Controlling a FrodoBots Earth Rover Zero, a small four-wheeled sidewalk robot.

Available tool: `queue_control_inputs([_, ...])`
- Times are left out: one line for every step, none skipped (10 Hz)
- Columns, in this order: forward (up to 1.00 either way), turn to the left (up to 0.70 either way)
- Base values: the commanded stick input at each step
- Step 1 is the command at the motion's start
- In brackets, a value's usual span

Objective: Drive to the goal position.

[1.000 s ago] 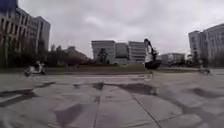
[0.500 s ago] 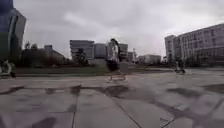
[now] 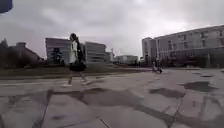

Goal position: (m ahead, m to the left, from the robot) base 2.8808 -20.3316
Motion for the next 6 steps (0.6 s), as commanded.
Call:
queue_control_inputs([0.70, -0.35])
queue_control_inputs([0.70, -0.35])
queue_control_inputs([0.70, -0.35])
queue_control_inputs([0.70, -0.35])
queue_control_inputs([0.70, -0.35])
queue_control_inputs([0.70, -0.35])
